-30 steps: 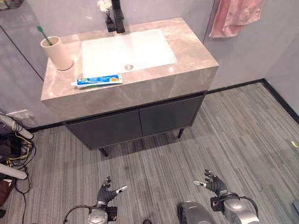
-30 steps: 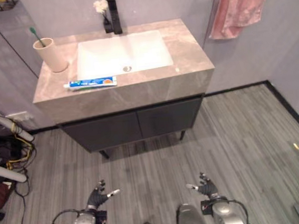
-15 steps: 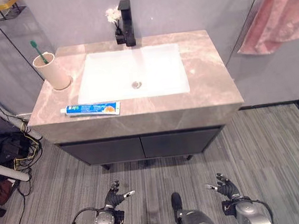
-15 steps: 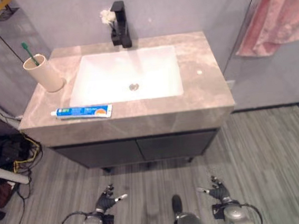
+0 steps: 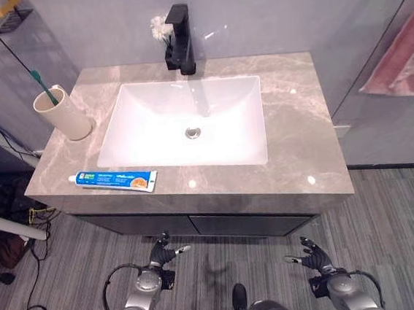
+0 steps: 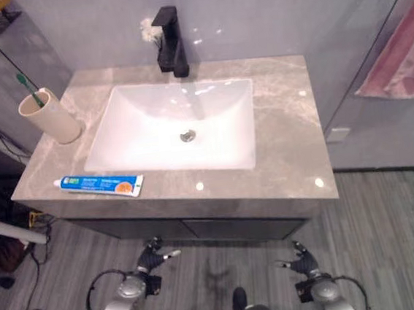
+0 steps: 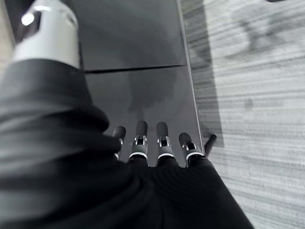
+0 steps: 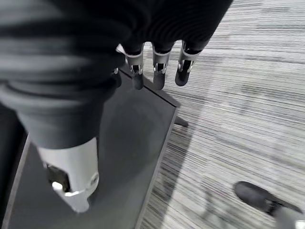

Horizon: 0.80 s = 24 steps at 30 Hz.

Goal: Put brush and paste in cup on sink, flatten towel.

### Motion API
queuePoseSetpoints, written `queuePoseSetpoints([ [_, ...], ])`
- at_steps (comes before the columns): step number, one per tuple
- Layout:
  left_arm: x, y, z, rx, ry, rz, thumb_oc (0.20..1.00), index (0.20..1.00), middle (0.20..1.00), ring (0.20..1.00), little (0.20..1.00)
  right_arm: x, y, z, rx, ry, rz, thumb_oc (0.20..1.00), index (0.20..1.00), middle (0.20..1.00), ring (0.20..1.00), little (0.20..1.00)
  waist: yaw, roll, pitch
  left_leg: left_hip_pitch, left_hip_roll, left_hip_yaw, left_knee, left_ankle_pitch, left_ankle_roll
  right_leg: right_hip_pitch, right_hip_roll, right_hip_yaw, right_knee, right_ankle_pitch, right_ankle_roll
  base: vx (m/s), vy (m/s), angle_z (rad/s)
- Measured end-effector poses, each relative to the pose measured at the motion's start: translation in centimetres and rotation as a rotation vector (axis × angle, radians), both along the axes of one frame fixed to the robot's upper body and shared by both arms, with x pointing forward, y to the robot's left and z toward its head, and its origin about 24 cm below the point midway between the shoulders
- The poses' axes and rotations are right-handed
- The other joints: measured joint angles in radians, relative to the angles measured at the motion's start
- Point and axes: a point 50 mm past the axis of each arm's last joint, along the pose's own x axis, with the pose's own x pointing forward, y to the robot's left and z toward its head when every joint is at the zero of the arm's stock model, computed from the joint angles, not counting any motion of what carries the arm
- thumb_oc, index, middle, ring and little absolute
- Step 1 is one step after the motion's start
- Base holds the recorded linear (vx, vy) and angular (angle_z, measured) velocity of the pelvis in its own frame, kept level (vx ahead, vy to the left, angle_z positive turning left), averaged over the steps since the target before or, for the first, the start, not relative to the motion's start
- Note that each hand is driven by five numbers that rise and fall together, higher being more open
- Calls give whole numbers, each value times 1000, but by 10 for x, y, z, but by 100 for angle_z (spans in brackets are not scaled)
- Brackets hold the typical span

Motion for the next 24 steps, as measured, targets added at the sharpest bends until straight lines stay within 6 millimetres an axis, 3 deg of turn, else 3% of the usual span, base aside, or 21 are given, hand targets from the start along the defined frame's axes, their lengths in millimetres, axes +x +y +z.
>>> queuePoseSetpoints([
  [1, -13, 7, -8, 21, 49, 21, 1000, 1000, 1000, 1000, 1000, -4, 2, -5, -42, 37, 56, 1000, 1000, 1000, 1000, 1000, 10, 5, 2, -9, 35, -74, -60, 26, -40, 13, 15, 54, 0, -6, 15, 450, 415, -117],
  [4, -27, 12, -19, 38, 114, 51, 1000, 1000, 1000, 1000, 1000, -17, -4, -14, -90, 99, 72, 1000, 1000, 1000, 1000, 1000, 6, 21, -3, -25, 92, -80, -62, 39, -42, 41, 8, 93, -1, -31, 57, 258, 234, -61],
  [5, -33, 15, -22, 43, 137, 75, 1000, 1000, 1000, 1000, 1000, -22, -9, -17, -127, 140, 100, 1000, 1000, 1000, 1000, 1000, 12, 32, -8, 4, 88, -94, -58, 47, -31, 51, 1, 132, 0, -24, 64, 192, 243, -81],
  [7, -43, 15, -27, 46, 166, 75, 1000, 1000, 1000, 1000, 1000, -26, -16, -16, -153, 151, 110, 1000, 1000, 1000, 1000, 1000, 12, 52, -15, 14, 59, -70, -60, 54, -19, 59, -23, 155, -1, -27, 96, 179, 258, -45],
  [8, -44, 15, -30, 64, 195, 76, 1000, 1000, 1000, 1000, 1000, -33, -24, -17, -171, 170, 101, 1000, 1000, 1000, 1000, 1000, 6, 83, -24, 14, 19, -56, -56, 91, 27, 76, -38, 146, 0, -40, 130, 143, 269, 19],
  [9, -44, 17, -30, 73, 195, 84, 1000, 1000, 1000, 1000, 1000, -38, -24, -19, -167, 184, 96, 1000, 1000, 1000, 1000, 1000, 7, 88, -28, 16, 5, -44, -55, 66, 40, 88, -52, 141, 0, -50, 156, 143, 270, 38],
  [10, -42, 23, -29, 92, 193, 94, 1000, 1000, 1000, 1000, 1000, -41, -16, -23, -143, 192, 91, 1000, 1000, 1000, 1000, 1000, 14, 52, -29, 22, -37, -50, -55, 73, 57, 96, -92, 135, 2, -50, 171, 87, 267, 29],
  [11, -42, 32, -28, 114, 200, 107, 1000, 1000, 1000, 1000, 1000, -43, -8, -26, -115, 193, 96, 1000, 1000, 1000, 1000, 1000, 29, 31, -28, 31, -88, -51, -55, 45, 82, 94, -143, 139, 28, -71, 204, 43, 172, 31],
  [13, -42, 39, -26, 135, 199, 114, 1000, 1000, 1000, 1000, 1000, -37, 1, -26, -89, 175, 93, 1000, 1000, 1000, 1000, 1000, 38, -1, -34, 34, -141, -54, -54, 29, 109, 90, -197, 141, 54, -79, 219, 22, 85, 21],
  [15, -48, 46, -26, 157, 210, 120, 1000, 1000, 1000, 1000, 1000, -27, 9, -23, -67, 144, 104, 1000, 1000, 1000, 1000, 1000, 49, 4, -30, 33, -181, -57, -53, 13, 134, 63, -241, 147, 97, -86, 241, 30, 307, 16],
  [16, -54, 52, -27, 171, 223, 125, 1000, 1000, 1000, 1000, 1000, -21, 13, -21, -58, 129, 110, 1000, 1000, 1000, 1000, 1000, 66, 3, -29, 32, -203, -56, -46, 3, 148, 64, -247, 139, 106, -63, 256, 28, 426, 11],
  [21, -54, 50, -20, 214, 172, 3, 1000, 1000, 1000, 1000, 1000, 5, 19, -7, -53, 44, 145, 1000, 1000, 1000, 1000, 1000, 99, 20, -14, 14, -234, -46, -45, -24, 179, -17, -291, 130, 227, -69, 262, -2, 212, -1],
  [22, -56, 56, -14, 230, 148, -17, 1000, 1000, 1000, 1000, 1000, 9, 21, -5, -53, 33, 154, 1000, 1000, 1000, 1000, 1000, 117, 17, -11, 16, -235, -29, -54, -13, 193, -30, -297, 81, 241, -60, 262, 44, 182, -40],
  [23, -60, 65, -4, 243, 108, -49, 1000, 1000, 1000, 1000, 1000, 10, 21, -4, -59, 30, 165, 1000, 1000, 1000, 1000, 1000, 150, 8, -6, 24, -228, -9, -54, -16, 197, -38, -296, -9, 243, -37, 250, 43, 163, -38],
  [24, -61, 66, 1, 247, 90, -75, 1000, 1000, 1000, 1000, 1000, 7, 15, -4, -71, 36, 166, 1000, 1000, 1000, 1000, 1000, 145, 18, 3, 38, -227, -27, -56, -22, 214, -60, -293, -21, 306, -34, 248, 13, 70, -24],
])
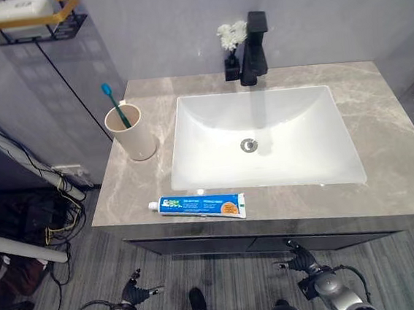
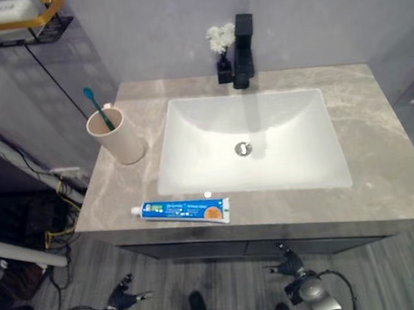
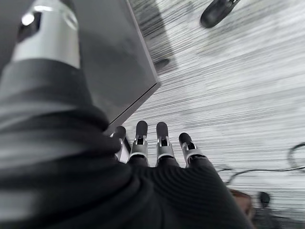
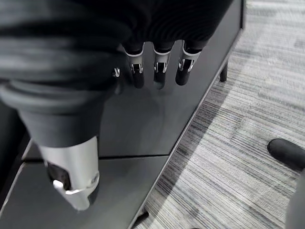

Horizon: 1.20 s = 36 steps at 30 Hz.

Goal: Put brush and paste in cup on sink, flatten towel.

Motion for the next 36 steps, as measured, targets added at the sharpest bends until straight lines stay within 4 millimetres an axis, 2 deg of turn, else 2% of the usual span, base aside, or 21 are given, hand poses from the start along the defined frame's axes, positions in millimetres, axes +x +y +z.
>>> queuePoseSetpoints([
  [1, -2, 2, 3, 8, 4, -33, 1000, 1000, 1000, 1000, 1000, 2, -4, 3, -12, -13, 7, 1000, 1000, 1000, 1000, 1000, 7, 34, 17, 10, 19, -3, 0, 1, 2, -27, 19, 30, 18, -73, 17, -27, 0, -5],
  [2, -5, 13, 21, 47, -28, -126, 1000, 1000, 1000, 1000, 1000, 0, -2, 3, -17, -10, 38, 1000, 1000, 1000, 1000, 1000, 33, 8, 15, 23, 24, 21, 0, 0, -11, -32, 18, -47, -69, -57, 34, -30, -81, -20],
  [3, -8, 22, 38, 94, -53, -208, 1000, 1000, 1000, 1000, 1000, -2, -1, 3, -18, 0, 59, 1000, 1000, 1000, 1000, 1000, 52, -18, 14, 28, 10, 35, -4, -11, -28, -31, -6, -161, -123, -24, 15, -18, -58, -13],
  [4, -5, 27, 49, 126, -75, -260, 1000, 1000, 1000, 1000, 1000, -8, -6, 0, -29, 16, 54, 1000, 1000, 1000, 1000, 1000, 49, -28, 4, 27, 1, 18, -4, -18, -24, -23, -12, -153, -129, 23, 11, 20, -113, 30],
  [5, -2, 35, 58, 171, -87, -300, 1000, 1000, 1000, 1000, 1000, -15, -13, -5, -42, 50, 23, 1000, 1000, 1000, 1000, 1000, 67, -26, -7, 27, 2, 4, -4, -17, -26, -10, 9, -104, -162, 45, 26, 29, -82, 35],
  [7, -3, 28, 76, 178, -120, -425, 1000, 1000, 1000, 1000, 1000, -25, -22, -14, -70, 113, 3, 1000, 1000, 1000, 1000, 1000, 87, -28, -17, 26, 21, 8, -4, -18, -42, 6, 37, -110, -214, 60, 26, 55, -98, 4],
  [8, -5, 20, 86, 166, -136, -526, 1000, 1000, 1000, 1000, 1000, -32, -30, -17, -92, 140, -18, 1000, 1000, 1000, 1000, 1000, 103, -9, -17, 23, 32, 1, -4, -13, -56, 28, 60, -114, -253, 79, 8, 37, -85, 2],
  [10, -8, 15, 101, 164, -165, -623, 1000, 1000, 1000, 1000, 1000, -42, -36, -22, -114, 180, -30, 1000, 1000, 1000, 1000, 1000, 104, -1, -22, 22, 44, -3, -4, -6, -64, 62, 82, -129, -307, 105, 4, 3, -66, 10],
  [12, -5, 9, 113, 161, -216, -677, 1000, 1000, 1000, 1000, 1000, -61, -45, -28, -152, 238, -33, 1000, 1000, 1000, 1000, 1000, 109, 23, -33, 26, 56, -20, -2, 0, -73, 74, 96, -146, -308, 101, -1, 4, -78, 21],
  [14, 1, 5, 135, 172, -295, -729, 1000, 1000, 1000, 1000, 1000, -69, -48, -32, -169, 267, -52, 1000, 1000, 1000, 1000, 1000, 105, 25, -35, 26, 63, -34, 1, 2, -77, 85, 105, -166, -307, 96, -4, -1, -60, 24],
  [16, 8, 2, 152, 174, -379, -733, 1000, 1000, 1000, 1000, 1000, -84, -54, -37, -202, 323, -87, 1000, 1000, 1000, 1000, 1000, 112, 37, -39, 26, 66, -49, 1, 7, -84, 90, 107, -171, -308, 89, -3, 1, -72, 14],
  [19, 11, 7, 178, 258, -461, -776, 1000, 1000, 1000, 1000, 1000, -95, -57, -41, -230, 366, -82, 1000, 1000, 1000, 1000, 1000, 117, 50, -44, 22, 65, -56, 1, 8, -85, 93, 106, -183, -308, 84, 1, -18, -61, 12],
  [21, 10, 14, 187, 327, -488, -771, 1000, 1000, 1000, 1000, 1000, -101, -58, -43, -233, 389, -93, 1000, 1000, 1000, 1000, 1000, 116, 60, -50, 19, 64, -60, 1, 7, -85, 93, 105, -187, -311, 81, 5, -3, -41, 8],
  [24, 12, 25, 200, 424, -528, -749, 1000, 1000, 1000, 1000, 1000, -123, -59, -48, -245, 468, -105, 1000, 1000, 1000, 1000, 1000, 117, 91, -69, 7, 61, -84, -4, 8, -87, 93, 104, -201, -311, 75, 7, 19, -27, 16],
  [27, 17, 27, 210, 460, -595, -714, 1000, 1000, 1000, 1000, 1000, -136, -62, -50, -250, 518, -143, 1000, 1000, 1000, 1000, 1000, 119, 119, -84, 7, 59, -86, -4, 7, -88, 103, 102, -209, -308, 72, 8, -3, 1, 8],
  [29, 23, 23, 213, 453, -694, -652, 1000, 1000, 1000, 1000, 1000, -137, -64, -49, -260, 530, -146, 1000, 1000, 1000, 1000, 1000, 114, 134, -92, 8, 60, -86, -4, 7, -88, 105, 103, -209, -308, 72, 8, -15, -5, 2],
  [32, 37, 13, 221, 409, -876, -530, 1000, 1000, 1000, 1000, 1000, -132, -61, -49, -291, 521, -88, 1000, 1000, 1000, 1000, 1000, 106, 137, -98, 7, 64, -83, -4, 6, -91, 101, 106, -206, -308, 71, 6, -15, 17, -3],
  [34, 40, 12, 223, 406, -895, -524, 1000, 1000, 1000, 1000, 1000, -127, -62, -48, -301, 505, -73, 1000, 1000, 1000, 1000, 1000, 104, 136, -102, 1, 65, -80, -4, 5, -92, 91, 107, -197, -308, 72, 5, -53, 46, -11],
  [35, 42, 11, 224, 411, -902, -531, 1000, 1000, 1000, 1000, 1000, -121, -61, -47, -300, 485, -70, 1000, 1000, 1000, 1000, 1000, 79, 135, -104, -9, 64, -73, -4, 9, -87, 70, 105, -189, -307, 76, 3, -58, 30, -21],
  [36, 43, 11, 226, 413, -911, -531, 1000, 1000, 1000, 1000, 1000, -117, -61, -46, -301, 478, -71, 1000, 1000, 1000, 1000, 1000, 76, 135, -104, -14, 64, -53, -3, 9, -87, 53, 103, -175, -307, 79, 2, -44, 8, -46],
])
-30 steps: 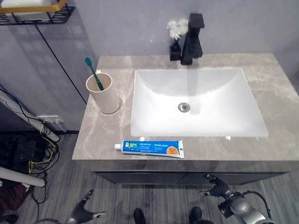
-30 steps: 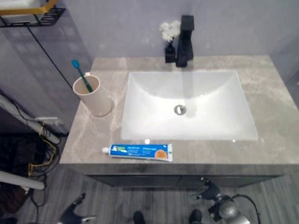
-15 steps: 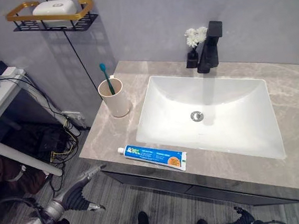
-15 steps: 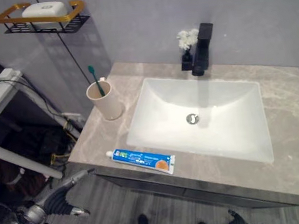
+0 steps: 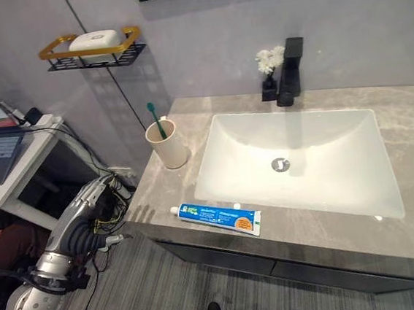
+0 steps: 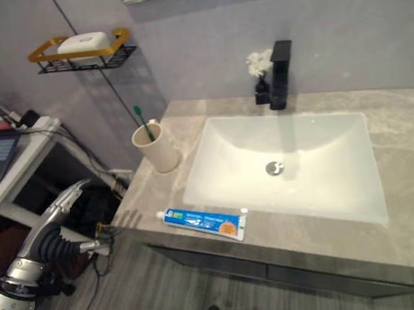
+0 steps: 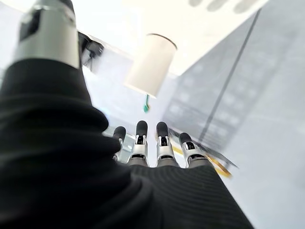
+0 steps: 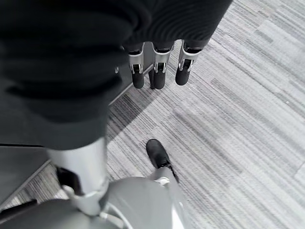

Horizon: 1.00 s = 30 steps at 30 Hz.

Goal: Put brush and paste in cup on sink, flatten towel.

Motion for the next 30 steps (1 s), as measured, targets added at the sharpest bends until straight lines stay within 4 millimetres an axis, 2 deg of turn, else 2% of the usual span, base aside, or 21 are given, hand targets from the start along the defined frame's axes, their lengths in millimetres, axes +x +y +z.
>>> queuePoseSetpoints([
  [1, 1, 0, 0, 20, -4, 1, 1000, 1000, 1000, 1000, 1000, 7, 0, 1, -2, -13, 3, 1000, 1000, 1000, 1000, 1000, -7, -1, 0, -9, 1, 26, 4, 1, 0, -26, -1, 32, 0, 15, -5, -31, -10, -55],
  [6, 12, -5, -6, 1, -15, 0, 1000, 1000, 1000, 1000, 1000, 22, 8, 4, 18, -82, 18, 1000, 1000, 1000, 1000, 1000, -67, -11, 17, 11, 9, 79, 4, 0, -1, -40, 5, 81, 0, 25, -8, 16, 6, -34],
  [9, 12, -8, -3, 27, -21, -23, 1000, 1000, 1000, 1000, 1000, 27, 3, 8, -2, -111, 10, 1000, 1000, 1000, 1000, 1000, -76, 2, 40, 22, 10, 98, 4, -4, -5, -43, 6, 103, -1, 27, -8, -12, 13, -22],
  [13, 8, -19, -1, 30, -21, -76, 1000, 1000, 1000, 1000, 1000, 36, 5, 11, 19, -164, 0, 1000, 1000, 1000, 1000, 1000, -75, -2, 61, 20, 15, 138, -1, -8, -7, -74, 10, 148, -5, 38, -14, 0, 4, -30],
  [18, 8, -21, -2, 34, -5, -92, 1000, 1000, 1000, 1000, 1000, 38, 11, 10, 37, -181, -17, 1000, 1000, 1000, 1000, 1000, -97, -10, 66, 7, 15, 144, -1, -9, -7, -92, 11, 159, -7, 45, -13, 1, 0, -9],
  [30, 5, -24, -2, -16, 90, -156, 1000, 1000, 1000, 1000, 1000, 45, 15, 11, 36, -198, 5, 1000, 1000, 1000, 1000, 1000, -97, -16, 69, 6, 16, 163, -1, -9, -7, -104, 13, 175, -2, 50, -15, -13, -3, -4],
])
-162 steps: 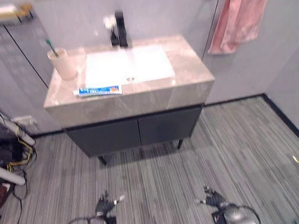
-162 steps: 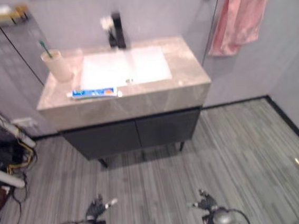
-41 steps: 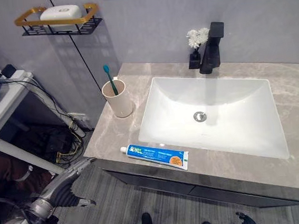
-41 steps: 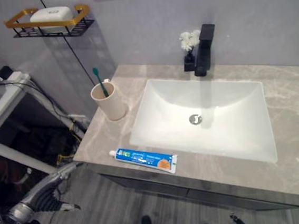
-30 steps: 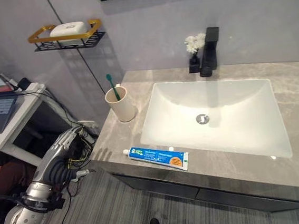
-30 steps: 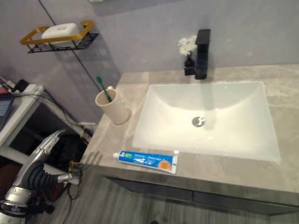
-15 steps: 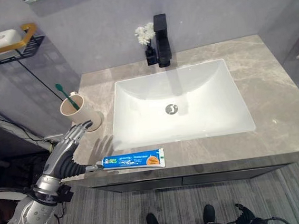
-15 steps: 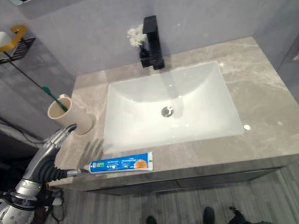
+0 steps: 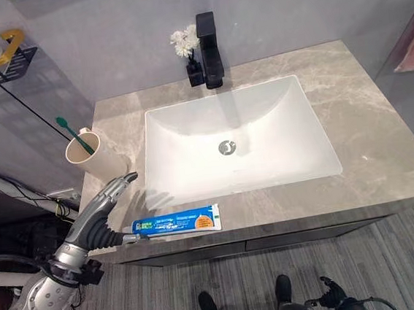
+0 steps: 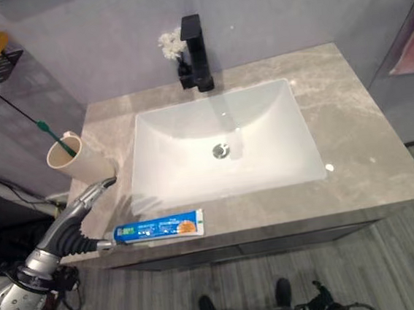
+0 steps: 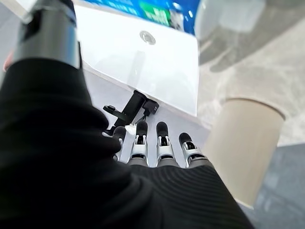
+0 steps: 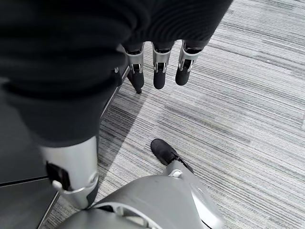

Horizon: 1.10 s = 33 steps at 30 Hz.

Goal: Put brush and paste in cup on sink, flatten towel.

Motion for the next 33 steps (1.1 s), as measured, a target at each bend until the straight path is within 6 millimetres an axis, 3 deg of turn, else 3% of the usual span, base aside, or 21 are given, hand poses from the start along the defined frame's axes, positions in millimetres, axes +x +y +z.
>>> queuePoseSetpoints([
  [5, -4, -10, 12, 11, 16, -93, 1000, 1000, 1000, 1000, 1000, 5, 1, 1, -1, -11, 9, 1000, 1000, 1000, 1000, 1000, 9, -10, 19, -24, 2, 2, 0, 2, 0, -25, 2, 2, -1, 8, -5, -53, -19, -1],
  [23, -4, -13, 10, 47, 59, -133, 1000, 1000, 1000, 1000, 1000, 15, 1, 5, 1, -48, 20, 1000, 1000, 1000, 1000, 1000, 19, -16, 77, -51, 10, -2, 4, 9, -2, -49, 10, 0, 1, 15, -7, -2, 0, 0],
  [33, -2, -16, 21, 87, 33, -163, 1000, 1000, 1000, 1000, 1000, 21, 6, 5, 11, -56, 31, 1000, 1000, 1000, 1000, 1000, 22, -55, 95, -68, 20, -3, 5, 14, -7, -67, 21, -3, 2, 17, -10, -2, -6, 0],
])
